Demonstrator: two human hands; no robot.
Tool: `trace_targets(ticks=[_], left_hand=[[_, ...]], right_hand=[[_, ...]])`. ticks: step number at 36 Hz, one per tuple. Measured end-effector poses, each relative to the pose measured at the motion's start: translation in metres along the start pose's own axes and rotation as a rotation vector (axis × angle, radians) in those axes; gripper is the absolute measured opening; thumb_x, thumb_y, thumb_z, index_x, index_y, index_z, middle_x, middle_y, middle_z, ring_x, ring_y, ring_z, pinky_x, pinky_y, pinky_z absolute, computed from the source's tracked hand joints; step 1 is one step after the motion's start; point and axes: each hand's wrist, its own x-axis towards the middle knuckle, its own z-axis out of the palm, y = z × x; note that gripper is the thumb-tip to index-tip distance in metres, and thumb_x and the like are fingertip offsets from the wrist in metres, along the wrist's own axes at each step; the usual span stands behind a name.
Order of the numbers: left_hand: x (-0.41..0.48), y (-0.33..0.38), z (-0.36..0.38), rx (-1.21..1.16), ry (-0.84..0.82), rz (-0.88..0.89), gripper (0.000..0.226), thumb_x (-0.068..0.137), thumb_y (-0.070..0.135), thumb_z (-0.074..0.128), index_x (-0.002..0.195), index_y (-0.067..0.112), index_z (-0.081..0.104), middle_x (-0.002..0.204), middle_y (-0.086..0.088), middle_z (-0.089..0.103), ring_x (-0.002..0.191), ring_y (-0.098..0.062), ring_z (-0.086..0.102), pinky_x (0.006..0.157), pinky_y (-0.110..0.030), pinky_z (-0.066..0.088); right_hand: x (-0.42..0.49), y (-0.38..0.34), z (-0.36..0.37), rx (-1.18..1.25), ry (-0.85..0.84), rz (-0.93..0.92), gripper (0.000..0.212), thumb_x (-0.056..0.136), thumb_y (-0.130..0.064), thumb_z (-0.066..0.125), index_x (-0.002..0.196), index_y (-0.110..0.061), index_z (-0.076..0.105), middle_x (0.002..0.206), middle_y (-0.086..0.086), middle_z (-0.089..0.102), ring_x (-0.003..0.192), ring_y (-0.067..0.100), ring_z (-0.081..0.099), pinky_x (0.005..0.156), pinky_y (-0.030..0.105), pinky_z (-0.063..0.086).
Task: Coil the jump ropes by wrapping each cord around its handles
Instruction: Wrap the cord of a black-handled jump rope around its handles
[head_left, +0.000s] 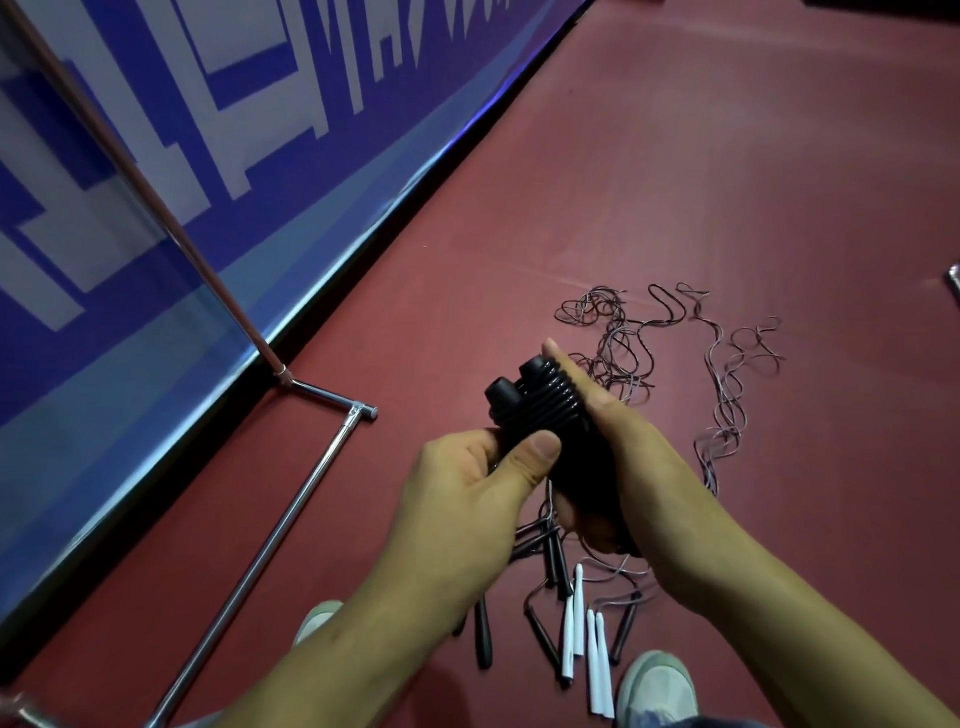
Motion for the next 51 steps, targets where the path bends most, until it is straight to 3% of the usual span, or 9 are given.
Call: trace_targets(ticks=[5,8,18,24,30,36,41,45,51], left_hand=[[-0.001,0.0,0.001,0.035,0.047,0.046,0.032,0.085,0.054,0.064,0.064,0.03,0.068,0.043,0.013,0.044,0.041,-0.005,0.036,0.048,-0.023,0.033],[-0.003,0.004,0.002,0.098,0.051,0.071,0.034,0.093,0.041,0.065,0.07,0.017,0.07,0.042,0.012,0.033,0.04,-0.005,0.027,0.043,-0.017,0.025],[-0.006,0.015,-0.012,0.338,-0.098,-0.001,0.03,0.096,0.028,0.061,0.074,0.01,0.07,0.049,0.002,0.043,0.045,-0.014,0.036,0.048,-0.026,0.032],[-0.011,0.02,-0.022,0.259,-0.256,-0.194,0.033,0.104,0.025,0.049,0.081,0.01,0.067,0.054,-0.009,0.064,0.043,-0.025,0.06,0.048,-0.025,0.044],[-0.003,0.021,-0.028,0.127,-0.303,-0.38,0.034,0.106,0.016,0.042,0.085,-0.002,0.062,0.048,-0.014,0.056,0.033,-0.025,0.052,0.039,-0.024,0.037],[0.002,0.021,-0.036,0.02,-0.376,-0.483,0.034,0.105,0.012,0.041,0.081,-0.002,0.061,0.048,-0.015,0.053,0.031,-0.023,0.047,0.039,-0.023,0.038],[0.004,0.019,-0.041,0.022,-0.502,-0.523,0.043,0.103,0.009,0.042,0.069,-0.002,0.065,0.049,-0.015,0.054,0.032,-0.022,0.048,0.04,-0.023,0.039],[0.004,0.02,-0.046,0.032,-0.65,-0.538,0.023,0.088,0.008,0.051,0.082,-0.007,0.067,0.055,-0.019,0.059,0.038,-0.025,0.057,0.043,-0.024,0.045],[0.004,0.021,-0.051,0.09,-0.755,-0.539,0.033,0.075,0.008,0.061,0.092,-0.019,0.057,0.064,-0.021,0.067,0.053,-0.029,0.066,0.055,-0.028,0.053]], right_hand=[[-0.002,0.003,-0.001,0.098,-0.044,-0.036,0.039,0.107,-0.053,0.028,0.136,-0.049,0.054,0.06,0.015,0.051,0.045,0.017,0.038,0.046,0.024,0.029],[-0.003,0.005,-0.002,0.178,-0.039,-0.015,0.054,0.105,-0.057,0.034,0.105,-0.012,0.063,0.059,0.014,0.051,0.046,0.016,0.033,0.044,0.023,0.025],[-0.001,0.004,-0.009,0.048,0.072,0.008,0.064,0.099,-0.058,0.034,0.084,0.0,0.057,0.057,0.018,0.052,0.039,0.016,0.035,0.043,0.021,0.027],[0.005,0.015,-0.001,-0.453,0.159,-0.031,0.06,0.1,-0.059,0.028,0.072,-0.013,0.055,0.049,-0.001,0.058,0.042,0.01,0.047,0.045,0.025,0.036],[-0.002,0.024,0.016,-0.861,0.13,-0.081,0.058,0.097,-0.067,0.013,0.081,-0.023,0.047,0.074,-0.002,0.059,0.072,0.026,0.056,0.065,0.043,0.046],[-0.009,0.016,0.017,-0.889,-0.066,-0.094,0.039,0.078,-0.067,0.027,0.082,-0.029,0.035,0.078,-0.005,0.053,0.069,0.019,0.051,0.061,0.042,0.042],[-0.013,0.017,0.016,-1.057,-0.147,-0.116,0.035,0.09,-0.058,0.051,0.087,-0.029,0.031,0.078,-0.008,0.05,0.068,0.017,0.05,0.059,0.038,0.042],[-0.012,0.021,0.018,-1.196,-0.114,-0.101,0.04,0.089,-0.06,0.055,0.091,-0.027,0.031,0.076,-0.009,0.04,0.073,0.025,0.045,0.06,0.036,0.037],[-0.015,0.02,0.02,-1.215,-0.103,-0.047,0.03,0.089,-0.052,0.051,0.092,-0.026,0.038,0.08,-0.004,0.044,0.075,0.031,0.046,0.063,0.037,0.038]])
